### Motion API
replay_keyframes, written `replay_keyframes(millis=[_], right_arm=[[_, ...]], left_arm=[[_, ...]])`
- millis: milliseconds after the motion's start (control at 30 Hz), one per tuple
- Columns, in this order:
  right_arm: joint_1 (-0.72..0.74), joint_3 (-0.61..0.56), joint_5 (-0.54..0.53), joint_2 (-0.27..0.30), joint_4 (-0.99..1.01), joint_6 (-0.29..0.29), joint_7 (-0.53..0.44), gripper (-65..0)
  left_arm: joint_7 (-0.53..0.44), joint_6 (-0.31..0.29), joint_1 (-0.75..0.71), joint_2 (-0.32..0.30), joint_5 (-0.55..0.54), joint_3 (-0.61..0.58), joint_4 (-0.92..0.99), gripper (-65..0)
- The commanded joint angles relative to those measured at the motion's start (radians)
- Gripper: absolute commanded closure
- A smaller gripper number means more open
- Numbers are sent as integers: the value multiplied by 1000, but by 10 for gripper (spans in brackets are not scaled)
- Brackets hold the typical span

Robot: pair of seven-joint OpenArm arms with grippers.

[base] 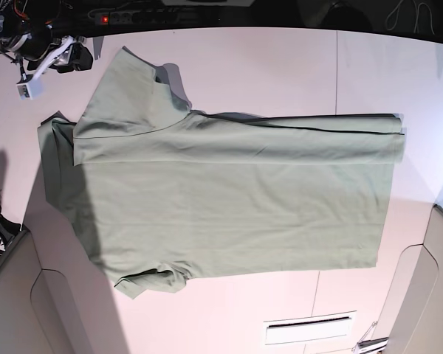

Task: Fold the T-shirt properly
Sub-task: 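Open both grippers and withdraw them from the folded edge, then grasp the shirt near the sleeve with the right gripper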

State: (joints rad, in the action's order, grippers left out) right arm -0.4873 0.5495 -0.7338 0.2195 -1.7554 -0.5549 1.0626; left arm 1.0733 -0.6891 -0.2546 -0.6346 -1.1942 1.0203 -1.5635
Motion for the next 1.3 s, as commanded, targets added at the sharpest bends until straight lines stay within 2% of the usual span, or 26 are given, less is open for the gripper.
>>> replay_keyframes(millis=[0, 133, 267, 567, 700, 1000, 1200, 1267], right_arm=[[0, 5, -15, 10, 18, 2, 4, -281], [17, 5, -114, 10, 114, 1, 22, -281], [47, 5, -199, 10, 193, -3, 90, -280], [54, 5, -308, 10, 213, -15, 153, -280], [64, 5, -322, -5, 213, -18, 166, -280], [64, -11, -322, -88, 213, -18, 166, -280], [66, -20, -322, -93, 213, -18, 165, -280], [80, -20, -321, -93, 213, -18, 166, -262]], left_arm=[[-22, -9, 2, -27, -22, 9, -15, -152], [-22, -9, 2, -27, -22, 9, -15, -152], [-22, -9, 2, -27, -22, 9, -15, -152], [-22, -9, 2, -27, -22, 9, -15, -152], [-22, -9, 2, -28, -22, 9, -15, -152], [-22, -9, 3, -27, -22, 9, -15, -152], [-22, -9, 2, -27, -22, 9, -15, -152], [-22, -9, 3, -28, -22, 9, -15, -152]])
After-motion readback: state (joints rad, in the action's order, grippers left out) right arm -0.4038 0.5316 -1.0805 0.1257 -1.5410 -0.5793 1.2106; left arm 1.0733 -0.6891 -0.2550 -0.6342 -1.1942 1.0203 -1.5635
